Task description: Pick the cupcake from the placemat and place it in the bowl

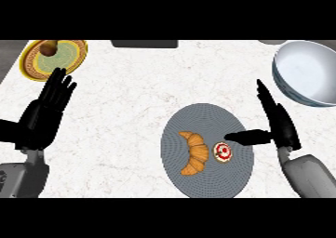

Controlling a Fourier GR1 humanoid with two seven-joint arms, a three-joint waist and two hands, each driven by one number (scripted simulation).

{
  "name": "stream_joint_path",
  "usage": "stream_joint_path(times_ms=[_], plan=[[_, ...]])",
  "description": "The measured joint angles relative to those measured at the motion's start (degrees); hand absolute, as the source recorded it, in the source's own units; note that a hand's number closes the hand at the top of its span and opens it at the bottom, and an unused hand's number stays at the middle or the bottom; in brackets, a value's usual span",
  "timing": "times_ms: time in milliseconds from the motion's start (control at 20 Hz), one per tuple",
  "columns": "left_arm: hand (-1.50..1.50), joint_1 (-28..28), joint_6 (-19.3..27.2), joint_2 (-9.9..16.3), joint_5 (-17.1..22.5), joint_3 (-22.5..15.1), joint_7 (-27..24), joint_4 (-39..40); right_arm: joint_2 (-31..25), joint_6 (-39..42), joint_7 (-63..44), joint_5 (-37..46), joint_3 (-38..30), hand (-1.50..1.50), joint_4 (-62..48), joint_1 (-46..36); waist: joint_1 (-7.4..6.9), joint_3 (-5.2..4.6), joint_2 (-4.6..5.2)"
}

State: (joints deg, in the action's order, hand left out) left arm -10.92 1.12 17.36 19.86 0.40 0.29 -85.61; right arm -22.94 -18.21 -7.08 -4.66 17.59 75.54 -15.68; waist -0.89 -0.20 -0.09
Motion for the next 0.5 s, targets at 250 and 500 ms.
stream_joint_path(times_ms=[250,500], plan=[[0.0,1.3,-1.0,-0.1,1.8,2.0,0.1,-1.9,-1.1,-3.0,1.5,6.6,-0.6,-1.5,-3.3,-2.7,0.33,0.15,0.07],[0.0,2.2,-1.8,0.2,2.8,2.7,0.7,-3.5,-6.6,5.2,-8.3,11.2,3.1,-1.5,-5.3,-9.5,-0.22,0.08,0.03]])
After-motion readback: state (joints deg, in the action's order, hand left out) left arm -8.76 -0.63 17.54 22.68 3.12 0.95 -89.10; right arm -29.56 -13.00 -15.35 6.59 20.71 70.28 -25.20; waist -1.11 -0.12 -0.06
